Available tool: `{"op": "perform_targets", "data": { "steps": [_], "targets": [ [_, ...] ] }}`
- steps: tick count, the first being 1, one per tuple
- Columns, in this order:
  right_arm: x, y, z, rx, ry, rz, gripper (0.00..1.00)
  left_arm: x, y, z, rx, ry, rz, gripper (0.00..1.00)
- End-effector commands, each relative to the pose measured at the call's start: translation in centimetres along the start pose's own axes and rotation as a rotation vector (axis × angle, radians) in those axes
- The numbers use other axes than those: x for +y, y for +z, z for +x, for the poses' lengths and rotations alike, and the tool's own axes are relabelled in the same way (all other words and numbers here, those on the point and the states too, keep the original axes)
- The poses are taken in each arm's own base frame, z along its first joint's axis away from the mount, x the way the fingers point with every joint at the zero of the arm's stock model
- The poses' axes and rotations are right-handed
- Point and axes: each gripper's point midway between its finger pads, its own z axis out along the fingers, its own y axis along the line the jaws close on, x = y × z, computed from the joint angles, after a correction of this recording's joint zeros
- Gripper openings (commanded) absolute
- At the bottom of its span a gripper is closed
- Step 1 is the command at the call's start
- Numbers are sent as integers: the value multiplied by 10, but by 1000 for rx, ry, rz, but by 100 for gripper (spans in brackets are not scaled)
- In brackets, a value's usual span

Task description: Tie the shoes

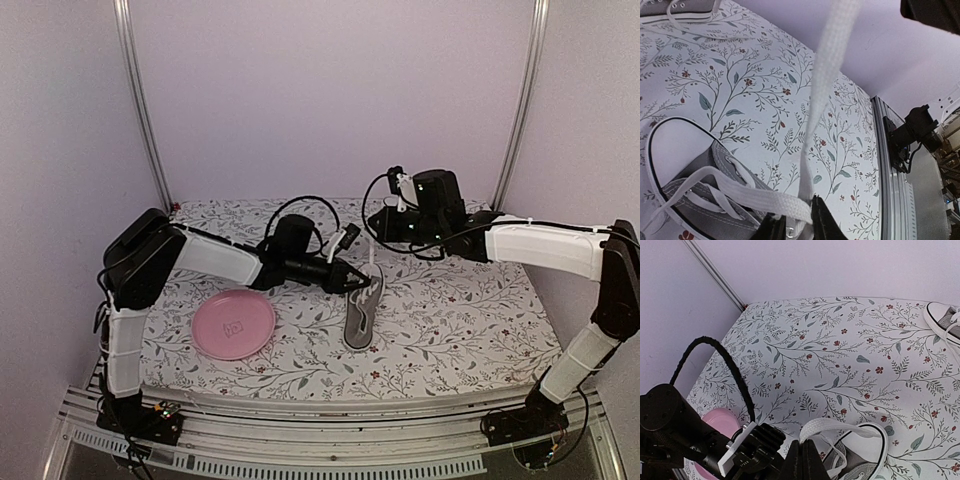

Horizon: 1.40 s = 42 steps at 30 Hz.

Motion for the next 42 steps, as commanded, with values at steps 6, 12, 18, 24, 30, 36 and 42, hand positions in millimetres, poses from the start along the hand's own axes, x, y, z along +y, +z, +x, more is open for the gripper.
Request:
{"op": "perform_targets", "data": {
  "steps": [6,12,18,24,30,36,42],
  "targets": [
    [17,-2,-28,-64,-5,-62,2,5,3,-12,-18,15,23,25],
    [20,-1,-29,-60,-4,-79,2,7,7,-15,-14,19,22,30],
    [19,1,-26,-51,2,-77,2,9,7,-19,-19,23,9,28],
    [20,11,-18,-27,10,-92,2,9,2,-17,-20,37,-11,4],
    [30,38,-9,20,-10,-168,2,5,-8,-11,-29,39,-24,0],
    [35,68,11,92,38,-248,2,5,-24,-10,-99,15,-51,0],
    [10,68,9,129,102,-316,55,9,-27,-4,-111,-48,-52,0]
  ]
}}
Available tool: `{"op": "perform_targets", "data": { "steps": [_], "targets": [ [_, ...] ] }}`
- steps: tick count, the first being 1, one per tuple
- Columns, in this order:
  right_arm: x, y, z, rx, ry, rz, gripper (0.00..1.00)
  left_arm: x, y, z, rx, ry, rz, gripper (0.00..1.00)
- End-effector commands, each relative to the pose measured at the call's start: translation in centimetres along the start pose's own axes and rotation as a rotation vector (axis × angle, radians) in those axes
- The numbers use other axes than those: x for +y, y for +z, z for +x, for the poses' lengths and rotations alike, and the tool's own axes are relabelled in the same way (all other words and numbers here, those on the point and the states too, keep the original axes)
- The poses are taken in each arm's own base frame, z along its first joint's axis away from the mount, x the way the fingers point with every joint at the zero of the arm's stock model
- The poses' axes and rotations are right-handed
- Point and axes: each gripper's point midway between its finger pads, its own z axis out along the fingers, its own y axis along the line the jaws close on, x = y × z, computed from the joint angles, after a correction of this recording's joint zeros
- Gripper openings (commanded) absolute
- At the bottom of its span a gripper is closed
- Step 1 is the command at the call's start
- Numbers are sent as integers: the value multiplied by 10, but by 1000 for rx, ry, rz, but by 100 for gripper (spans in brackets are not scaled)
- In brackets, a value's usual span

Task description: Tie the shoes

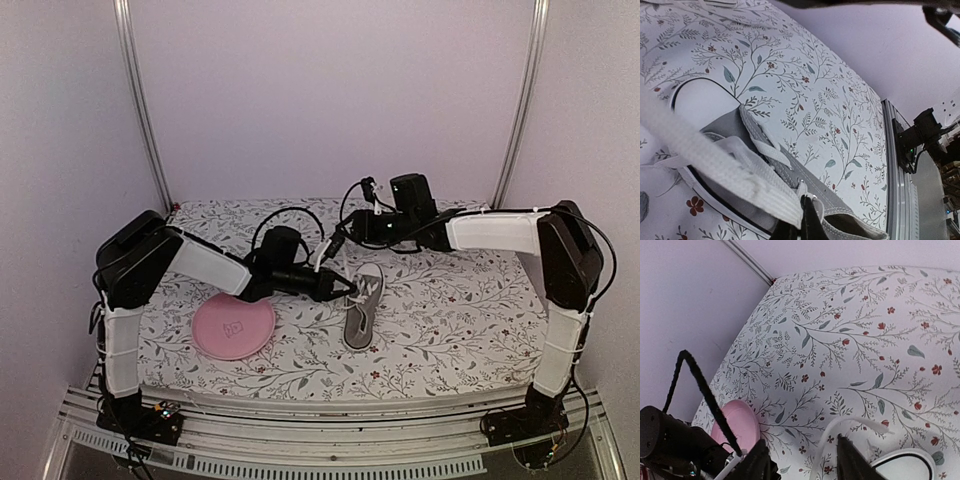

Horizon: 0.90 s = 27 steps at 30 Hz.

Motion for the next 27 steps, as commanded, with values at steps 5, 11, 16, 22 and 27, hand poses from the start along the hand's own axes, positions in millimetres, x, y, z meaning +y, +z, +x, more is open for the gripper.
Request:
{"op": "perform_targets", "data": {
  "steps": [5,11,16,22,27],
  "targets": [
    [-30,-55,1,-37,-20,-114,69,-11,-12,-34,-119,-9,13,0],
    [-35,-71,62,30,-160,-183,67,-13,-11,-38,-116,-31,17,0],
    [-31,-68,88,34,-203,-190,67,-13,-12,-41,-108,-46,15,0],
    [-23,-57,96,2,-259,-176,64,-17,-18,-42,-104,-66,16,0],
    [-19,-45,94,-22,-297,-189,60,-16,-19,-42,-98,-73,12,0]
  ]
}}
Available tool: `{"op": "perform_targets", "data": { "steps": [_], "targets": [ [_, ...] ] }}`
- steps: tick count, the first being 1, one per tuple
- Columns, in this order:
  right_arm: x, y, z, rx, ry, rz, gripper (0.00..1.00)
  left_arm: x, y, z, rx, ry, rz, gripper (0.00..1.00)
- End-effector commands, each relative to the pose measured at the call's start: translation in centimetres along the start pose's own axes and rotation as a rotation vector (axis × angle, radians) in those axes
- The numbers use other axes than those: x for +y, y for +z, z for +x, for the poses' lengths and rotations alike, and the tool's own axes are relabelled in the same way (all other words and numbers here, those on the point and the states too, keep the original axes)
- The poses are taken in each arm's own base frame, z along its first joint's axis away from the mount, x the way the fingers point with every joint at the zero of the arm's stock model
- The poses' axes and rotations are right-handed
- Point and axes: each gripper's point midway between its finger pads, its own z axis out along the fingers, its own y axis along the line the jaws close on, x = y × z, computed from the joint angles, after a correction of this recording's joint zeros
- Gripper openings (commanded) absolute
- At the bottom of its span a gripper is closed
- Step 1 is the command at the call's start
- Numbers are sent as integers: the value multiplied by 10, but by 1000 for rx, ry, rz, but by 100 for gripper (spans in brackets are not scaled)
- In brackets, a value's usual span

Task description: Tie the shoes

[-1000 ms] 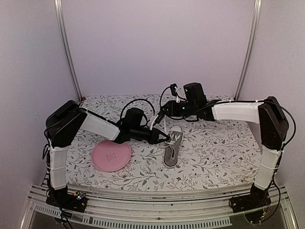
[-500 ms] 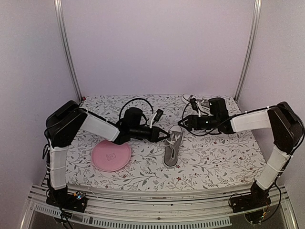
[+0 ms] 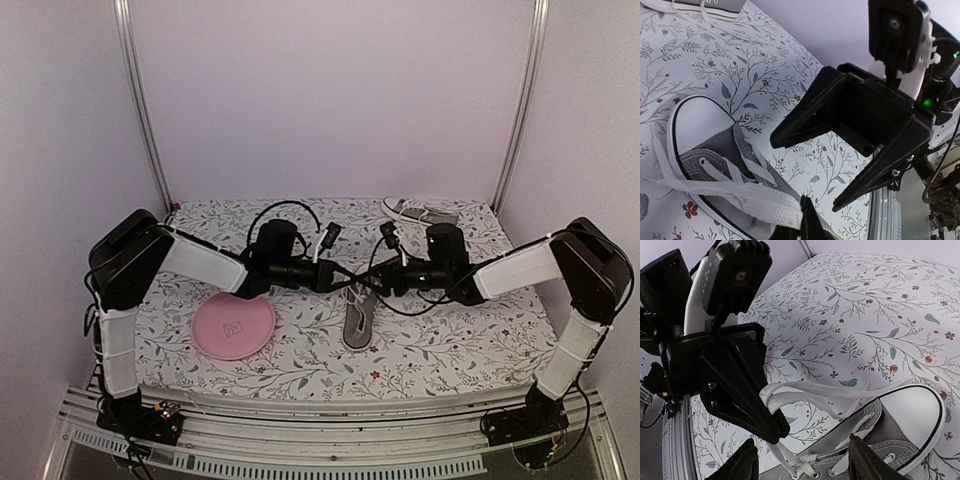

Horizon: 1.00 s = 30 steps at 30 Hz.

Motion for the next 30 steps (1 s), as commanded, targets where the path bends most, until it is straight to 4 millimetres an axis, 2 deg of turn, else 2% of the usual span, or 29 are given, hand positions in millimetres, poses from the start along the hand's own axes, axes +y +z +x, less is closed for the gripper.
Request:
{"op": "perform_targets", "data": {
  "steps": [1,8,24,27,30],
  "targets": [
    [-5,13,-6,-44,-75,7,59,-6,-10,-18,-28,5,3,0],
    [-13,28,6,-18,-122,20,56,-7,-10,-20,-24,7,1,0],
    [-27,63,14,9,-258,63,52,-8,-10,-23,-27,8,-1,0],
    [-26,70,13,8,-290,55,39,-7,-10,-22,-25,7,-2,0],
    [-28,73,13,12,-291,56,19,-7,-10,-21,-23,4,-4,0]
  ]
}}
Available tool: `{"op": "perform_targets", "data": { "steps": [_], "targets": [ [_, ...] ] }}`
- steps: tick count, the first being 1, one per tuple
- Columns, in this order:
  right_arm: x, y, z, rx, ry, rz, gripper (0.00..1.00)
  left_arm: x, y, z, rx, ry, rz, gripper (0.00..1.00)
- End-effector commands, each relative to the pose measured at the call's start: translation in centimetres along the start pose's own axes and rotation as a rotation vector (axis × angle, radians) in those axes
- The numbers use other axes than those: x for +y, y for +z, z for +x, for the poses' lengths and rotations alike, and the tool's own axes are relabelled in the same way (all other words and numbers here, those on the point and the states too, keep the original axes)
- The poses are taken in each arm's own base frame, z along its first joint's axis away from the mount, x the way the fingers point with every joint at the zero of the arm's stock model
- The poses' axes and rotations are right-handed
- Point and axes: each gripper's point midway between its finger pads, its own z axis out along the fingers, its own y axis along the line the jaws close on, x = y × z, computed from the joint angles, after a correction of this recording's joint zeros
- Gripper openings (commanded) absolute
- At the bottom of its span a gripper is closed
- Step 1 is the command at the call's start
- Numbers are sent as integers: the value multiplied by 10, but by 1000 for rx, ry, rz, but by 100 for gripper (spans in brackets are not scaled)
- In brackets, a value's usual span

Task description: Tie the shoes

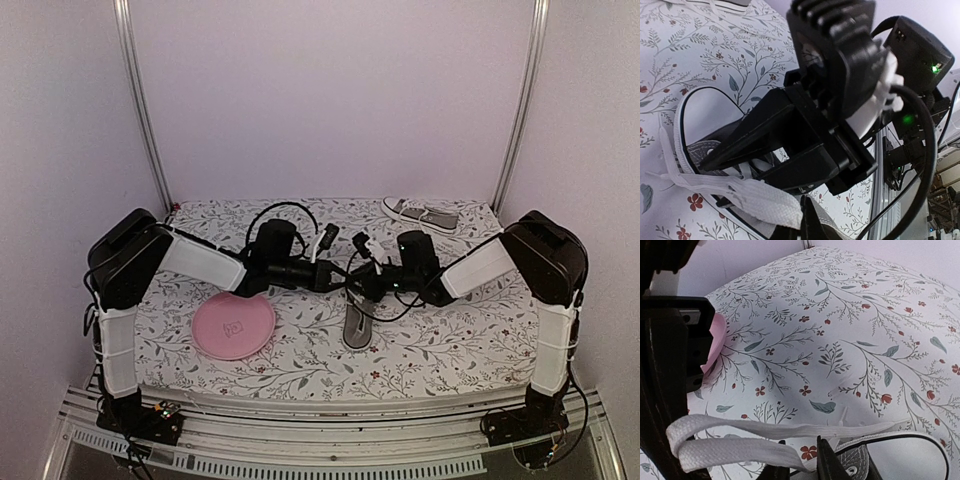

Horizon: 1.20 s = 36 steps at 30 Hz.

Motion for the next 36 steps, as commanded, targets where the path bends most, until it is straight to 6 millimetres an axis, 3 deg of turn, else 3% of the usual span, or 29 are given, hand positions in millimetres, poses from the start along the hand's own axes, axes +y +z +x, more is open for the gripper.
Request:
{"op": "perform_targets", "data": {
  "steps": [1,3,6,11,14,19,24,29,36],
  "targets": [
    [-1,8,-6,-15,-45,7,11,-14,-7,-22,-40,34,16,0],
    [-2,4,-10,-24,-39,22,3,-13,-8,-23,-43,36,11,0],
    [-2,-10,-18,-43,-37,57,2,-11,-8,-23,-46,33,-1,0],
    [-7,-57,-36,-73,-26,170,2,-8,-7,-22,-48,30,-10,0],
    [-8,-81,-35,-30,-10,227,2,-8,-5,-24,-55,34,-7,0],
    [7,-104,-32,79,14,205,2,-12,1,-29,-60,42,16,0],
    [34,-115,-37,148,114,92,2,-14,7,-30,-71,40,35,0],
    [65,-123,-59,51,213,-65,2,-9,14,-26,-76,31,28,1],
    [84,-116,-77,-60,334,-217,2,-1,16,-17,-68,22,11,1]
  ]
}}
